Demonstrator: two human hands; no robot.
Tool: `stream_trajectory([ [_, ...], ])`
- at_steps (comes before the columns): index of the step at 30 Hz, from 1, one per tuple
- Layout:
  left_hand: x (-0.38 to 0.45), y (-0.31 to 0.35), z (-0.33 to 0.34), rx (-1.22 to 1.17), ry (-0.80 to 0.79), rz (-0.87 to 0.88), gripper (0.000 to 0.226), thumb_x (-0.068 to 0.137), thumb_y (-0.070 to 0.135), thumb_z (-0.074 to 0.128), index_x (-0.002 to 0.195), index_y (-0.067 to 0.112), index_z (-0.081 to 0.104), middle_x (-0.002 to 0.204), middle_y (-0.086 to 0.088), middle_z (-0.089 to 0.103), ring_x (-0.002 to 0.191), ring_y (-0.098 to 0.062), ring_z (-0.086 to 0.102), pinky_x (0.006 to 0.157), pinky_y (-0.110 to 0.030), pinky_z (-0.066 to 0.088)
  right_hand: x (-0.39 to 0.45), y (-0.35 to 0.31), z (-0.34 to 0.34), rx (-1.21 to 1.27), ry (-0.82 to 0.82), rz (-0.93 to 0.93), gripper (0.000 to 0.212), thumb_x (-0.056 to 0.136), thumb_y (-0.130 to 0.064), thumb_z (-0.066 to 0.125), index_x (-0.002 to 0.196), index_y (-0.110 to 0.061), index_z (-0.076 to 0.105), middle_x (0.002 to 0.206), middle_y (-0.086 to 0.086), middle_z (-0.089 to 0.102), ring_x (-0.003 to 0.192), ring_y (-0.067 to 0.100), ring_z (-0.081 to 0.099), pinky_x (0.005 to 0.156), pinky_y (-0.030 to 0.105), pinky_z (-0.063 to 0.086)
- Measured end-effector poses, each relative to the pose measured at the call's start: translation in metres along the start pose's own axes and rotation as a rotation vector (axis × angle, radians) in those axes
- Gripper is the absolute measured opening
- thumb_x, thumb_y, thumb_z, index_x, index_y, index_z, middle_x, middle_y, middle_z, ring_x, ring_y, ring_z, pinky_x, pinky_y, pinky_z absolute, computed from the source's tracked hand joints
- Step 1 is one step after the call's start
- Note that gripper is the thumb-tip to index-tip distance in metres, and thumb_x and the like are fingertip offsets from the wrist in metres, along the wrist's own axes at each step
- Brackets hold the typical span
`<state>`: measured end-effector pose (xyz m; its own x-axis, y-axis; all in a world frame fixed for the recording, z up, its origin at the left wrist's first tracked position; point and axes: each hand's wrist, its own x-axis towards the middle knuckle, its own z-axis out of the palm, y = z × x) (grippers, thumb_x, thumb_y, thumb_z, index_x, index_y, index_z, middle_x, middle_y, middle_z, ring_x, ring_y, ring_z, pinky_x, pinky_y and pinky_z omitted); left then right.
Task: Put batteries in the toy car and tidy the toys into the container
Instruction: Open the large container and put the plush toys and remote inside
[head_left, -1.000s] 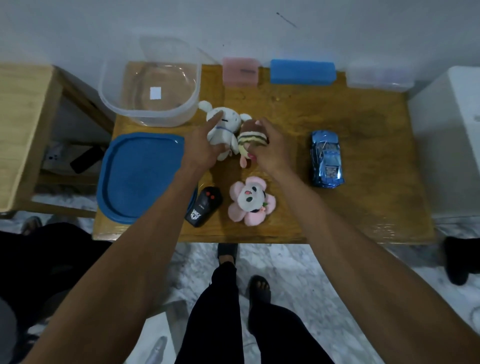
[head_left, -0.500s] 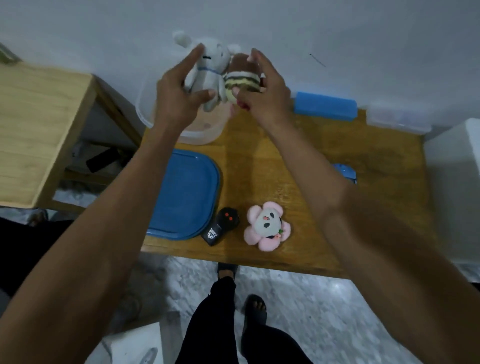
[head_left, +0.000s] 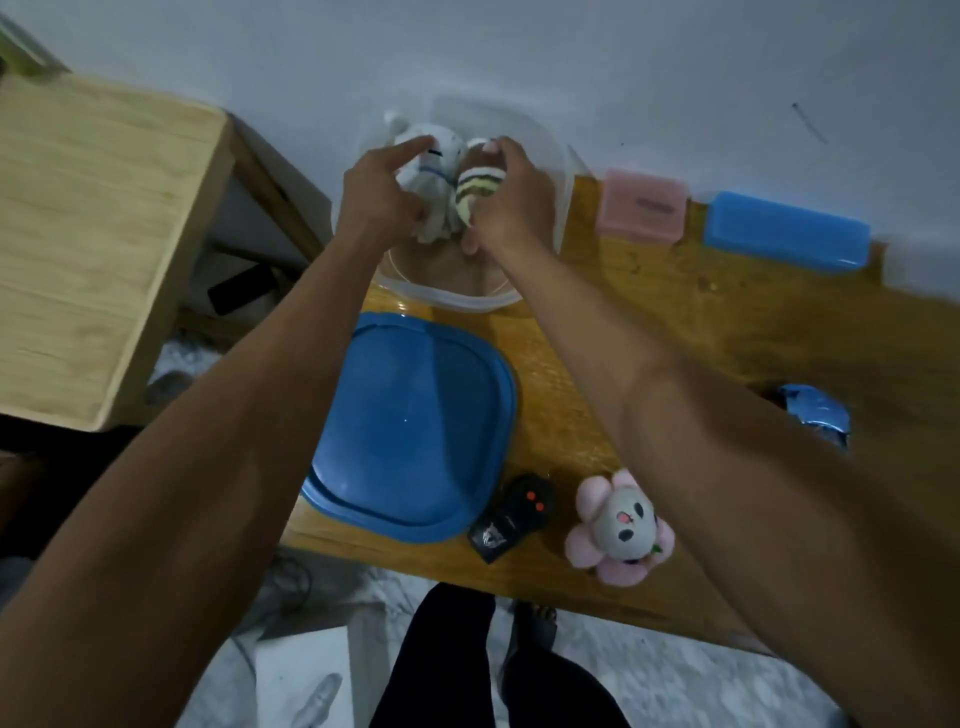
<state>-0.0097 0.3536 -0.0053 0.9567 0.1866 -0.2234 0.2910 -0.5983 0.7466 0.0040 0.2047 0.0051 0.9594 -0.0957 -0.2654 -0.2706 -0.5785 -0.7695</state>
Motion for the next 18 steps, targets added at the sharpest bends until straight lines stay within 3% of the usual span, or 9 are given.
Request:
stream_trajectory([
  [3, 0.006, 0.004, 0.005, 0.040, 0.001, -0.003, 0.073, 0.077, 0.001, 0.066, 0.140, 0.036, 0.057, 0.137, -0.007, 0.062, 0.122, -0.024, 0.059, 0.091, -0.019, 0.046, 0.006, 0.003, 0.003, -0.024, 0.011, 0.031, 0.067, 0.085, -0.002, 0.061, 0.143, -0.031, 0.047, 0.134, 0.010, 0.054, 0.098, 0.022, 0.057, 0.086, 0.032, 0.055],
  [6, 0.013, -0.001, 0.009, 0.095, 0.010, -0.006, 0.075, 0.076, -0.002, 0.066, 0.141, 0.034, 0.057, 0.135, -0.007, 0.062, 0.119, -0.023, 0.060, 0.079, -0.011, 0.040, 0.008, 0.002, 0.003, -0.049, 0.003, 0.051, 0.074, 0.079, 0.004, 0.064, 0.143, -0.030, 0.046, 0.136, 0.011, 0.050, 0.092, 0.020, 0.050, 0.087, 0.035, 0.056],
  [9, 0.009, 0.003, 0.007, 0.143, 0.004, 0.002, 0.075, 0.080, -0.002, 0.065, 0.145, 0.033, 0.052, 0.144, -0.005, 0.057, 0.124, -0.022, 0.057, 0.074, -0.002, 0.035, 0.002, -0.003, 0.000, -0.069, 0.006, 0.043, 0.073, 0.082, -0.001, 0.065, 0.146, -0.031, 0.044, 0.140, 0.011, 0.048, 0.105, 0.023, 0.056, 0.094, 0.034, 0.053],
  [13, -0.012, 0.018, 0.003, 0.187, 0.052, 0.025, 0.071, 0.083, 0.013, 0.069, 0.148, 0.035, 0.049, 0.139, -0.014, 0.056, 0.121, -0.029, 0.057, 0.089, -0.021, 0.042, -0.012, -0.009, -0.017, -0.070, 0.032, -0.016, 0.067, 0.090, -0.012, 0.062, 0.152, -0.025, 0.038, 0.146, 0.010, 0.046, 0.127, 0.025, 0.052, 0.100, 0.026, 0.044],
  [18, -0.056, 0.039, -0.001, 0.188, 0.192, 0.122, 0.055, 0.085, 0.021, 0.068, 0.139, 0.025, 0.060, 0.126, -0.020, 0.062, 0.116, -0.034, 0.059, 0.091, -0.031, 0.044, -0.039, -0.013, -0.055, -0.060, 0.194, -0.158, 0.048, 0.095, -0.030, 0.061, 0.141, -0.023, 0.052, 0.137, 0.004, 0.057, 0.121, 0.018, 0.058, 0.085, 0.017, 0.039],
])
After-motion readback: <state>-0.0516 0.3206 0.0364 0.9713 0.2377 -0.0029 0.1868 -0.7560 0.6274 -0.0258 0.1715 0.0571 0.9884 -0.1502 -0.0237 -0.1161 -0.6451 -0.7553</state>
